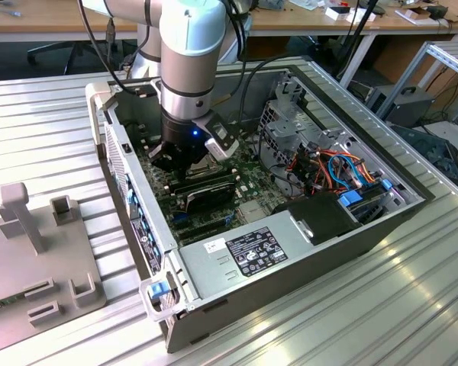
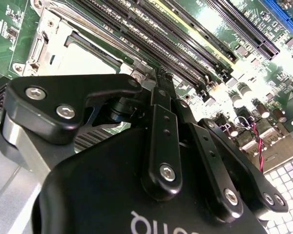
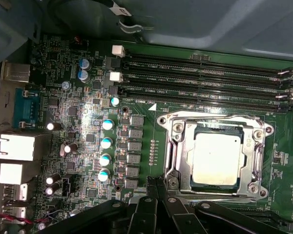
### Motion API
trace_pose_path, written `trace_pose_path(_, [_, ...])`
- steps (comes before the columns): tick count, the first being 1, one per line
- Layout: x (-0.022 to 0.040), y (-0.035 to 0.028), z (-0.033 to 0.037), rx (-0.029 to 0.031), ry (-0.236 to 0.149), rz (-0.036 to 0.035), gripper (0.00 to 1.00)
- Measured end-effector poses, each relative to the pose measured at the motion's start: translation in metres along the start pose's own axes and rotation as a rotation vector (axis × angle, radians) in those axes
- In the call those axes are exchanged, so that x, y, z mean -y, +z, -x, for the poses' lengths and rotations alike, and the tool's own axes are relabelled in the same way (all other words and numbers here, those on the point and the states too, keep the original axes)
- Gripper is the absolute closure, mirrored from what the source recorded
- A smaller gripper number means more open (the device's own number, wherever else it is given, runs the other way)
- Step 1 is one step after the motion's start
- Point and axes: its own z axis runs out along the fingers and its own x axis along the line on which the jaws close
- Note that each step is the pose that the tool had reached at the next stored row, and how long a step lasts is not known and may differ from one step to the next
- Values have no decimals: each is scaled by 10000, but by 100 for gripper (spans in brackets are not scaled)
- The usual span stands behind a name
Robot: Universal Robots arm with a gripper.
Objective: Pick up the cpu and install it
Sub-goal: 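Install the second cpu locking lever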
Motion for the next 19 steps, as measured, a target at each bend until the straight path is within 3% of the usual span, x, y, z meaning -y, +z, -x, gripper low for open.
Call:
trace_pose_path(11, [-1, -48, 2, 0, 0, -2, 89])
trace_pose_path(19, [-4, -204, 10, 0, -1, -5, 89])
